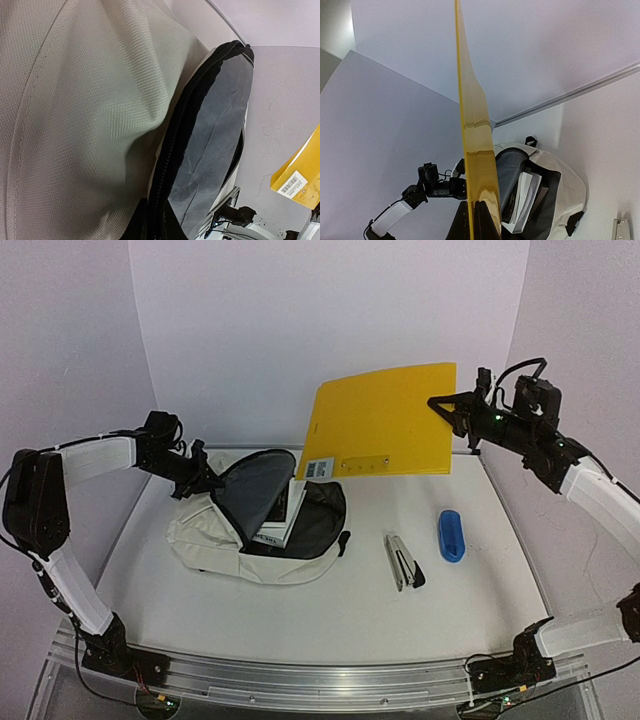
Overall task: Pack the student bag
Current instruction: Place the files in the student bag.
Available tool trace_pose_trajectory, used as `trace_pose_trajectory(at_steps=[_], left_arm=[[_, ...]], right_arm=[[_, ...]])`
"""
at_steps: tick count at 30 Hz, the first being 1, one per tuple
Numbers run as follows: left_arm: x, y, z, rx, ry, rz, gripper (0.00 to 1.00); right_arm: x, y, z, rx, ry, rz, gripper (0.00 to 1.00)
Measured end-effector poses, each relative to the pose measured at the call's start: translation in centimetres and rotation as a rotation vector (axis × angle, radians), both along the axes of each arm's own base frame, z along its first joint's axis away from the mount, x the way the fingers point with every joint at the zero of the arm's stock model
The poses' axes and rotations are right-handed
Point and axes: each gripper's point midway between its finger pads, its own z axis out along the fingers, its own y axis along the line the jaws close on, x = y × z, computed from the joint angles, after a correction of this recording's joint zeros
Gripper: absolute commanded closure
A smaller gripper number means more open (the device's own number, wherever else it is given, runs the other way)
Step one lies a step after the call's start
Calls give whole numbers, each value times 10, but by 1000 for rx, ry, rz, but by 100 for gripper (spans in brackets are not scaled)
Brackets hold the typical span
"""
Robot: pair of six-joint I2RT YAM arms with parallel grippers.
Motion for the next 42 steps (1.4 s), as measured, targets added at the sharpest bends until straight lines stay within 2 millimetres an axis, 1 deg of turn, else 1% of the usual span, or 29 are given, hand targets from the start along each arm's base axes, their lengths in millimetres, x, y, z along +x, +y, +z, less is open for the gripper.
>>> trace_pose_trajectory(at_steps=[4, 5, 9, 11, 12, 14, 16, 17, 19, 22, 32, 37, 42], left_arm=[[2, -1, 10, -11, -52, -5, 100], [1, -1, 17, -20, -86, -9, 100], [-9, -2, 57, -63, -234, -33, 100], [-16, -6, 88, -102, -335, -64, 100], [-18, -8, 98, -118, -368, -75, 100], [-26, -13, 129, -169, -466, -118, 100], [-32, -17, 145, -203, -515, -154, 100], [-35, -19, 149, -216, -529, -172, 100], [-38, -23, 154, -238, -550, -202, 100], [-43, -26, 157, -263, -569, -239, 100], [-58, -35, 167, -336, -598, -340, 100], [-67, -38, 169, -362, -599, -387, 100], [-74, -43, 170, -369, -600, -425, 100]], right_arm=[[-6, 4, -3, 41, 40, 32, 100], [-8, 6, -7, 55, 62, 48, 100], [-14, 13, -25, 91, 145, 92, 100], [-17, 17, -36, 107, 197, 124, 100], [-18, 20, -40, 114, 220, 139, 100], [-21, 26, -55, 129, 285, 180, 100], [-22, 31, -68, 141, 338, 206, 100], [-24, 33, -75, 147, 369, 220, 100], [-25, 36, -87, 158, 417, 236, 100], [-25, 40, -101, 177, 471, 251, 100], [-14, 47, -122, 204, 533, 255, 100], [-3, 45, -138, 202, 569, 207, 100], [7, 42, -148, 227, 571, 152, 100]])
